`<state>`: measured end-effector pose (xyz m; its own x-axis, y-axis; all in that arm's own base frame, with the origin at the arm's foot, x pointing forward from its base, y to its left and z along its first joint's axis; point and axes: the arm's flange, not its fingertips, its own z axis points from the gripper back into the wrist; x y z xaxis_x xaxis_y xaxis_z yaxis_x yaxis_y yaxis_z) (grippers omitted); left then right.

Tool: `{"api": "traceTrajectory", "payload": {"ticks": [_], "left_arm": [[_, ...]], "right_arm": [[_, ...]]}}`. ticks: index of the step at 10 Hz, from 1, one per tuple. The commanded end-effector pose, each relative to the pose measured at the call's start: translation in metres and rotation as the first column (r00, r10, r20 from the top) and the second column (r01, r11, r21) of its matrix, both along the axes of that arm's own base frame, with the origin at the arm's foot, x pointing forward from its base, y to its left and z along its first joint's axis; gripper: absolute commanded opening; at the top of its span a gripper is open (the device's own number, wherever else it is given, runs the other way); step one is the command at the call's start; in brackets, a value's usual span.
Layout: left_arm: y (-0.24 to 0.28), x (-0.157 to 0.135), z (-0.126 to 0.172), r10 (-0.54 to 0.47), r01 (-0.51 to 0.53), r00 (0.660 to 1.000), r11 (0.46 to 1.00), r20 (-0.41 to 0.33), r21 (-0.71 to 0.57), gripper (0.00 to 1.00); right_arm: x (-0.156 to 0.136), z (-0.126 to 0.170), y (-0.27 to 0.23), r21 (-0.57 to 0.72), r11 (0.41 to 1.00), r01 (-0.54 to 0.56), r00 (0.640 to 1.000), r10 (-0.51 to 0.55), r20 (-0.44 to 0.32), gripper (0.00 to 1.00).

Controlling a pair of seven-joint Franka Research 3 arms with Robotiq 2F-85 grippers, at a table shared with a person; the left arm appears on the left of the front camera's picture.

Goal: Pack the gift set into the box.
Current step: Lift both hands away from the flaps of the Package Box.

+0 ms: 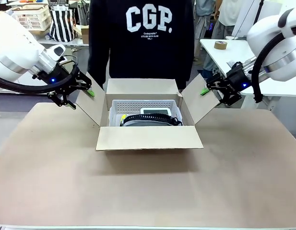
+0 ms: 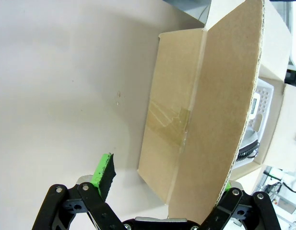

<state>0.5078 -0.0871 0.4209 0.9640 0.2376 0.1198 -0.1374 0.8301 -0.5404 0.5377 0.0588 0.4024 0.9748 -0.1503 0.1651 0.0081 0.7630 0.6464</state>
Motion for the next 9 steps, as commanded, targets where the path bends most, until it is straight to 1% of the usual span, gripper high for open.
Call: {"api": "traceTrajectory", "payload": {"ticks": [1, 9], "left_arm": [[-0.0002, 0.0004, 0.0022, 0.012, -0.011, 1.0, 1.0, -0.007, 0.011, 1.0], [-0.0002, 0.0004, 0.0022, 0.012, -0.011, 1.0, 1.0, -0.007, 0.011, 1.0]], "right_arm": [[-0.0007, 0.0042, 0.0015, -0.012, 1.0, 0.016, 1.0, -0.016, -0.002, 1.0], [-0.0007, 0.0042, 0.0015, -0.012, 1.0, 0.016, 1.0, -0.016, -0.002, 1.0]]}}
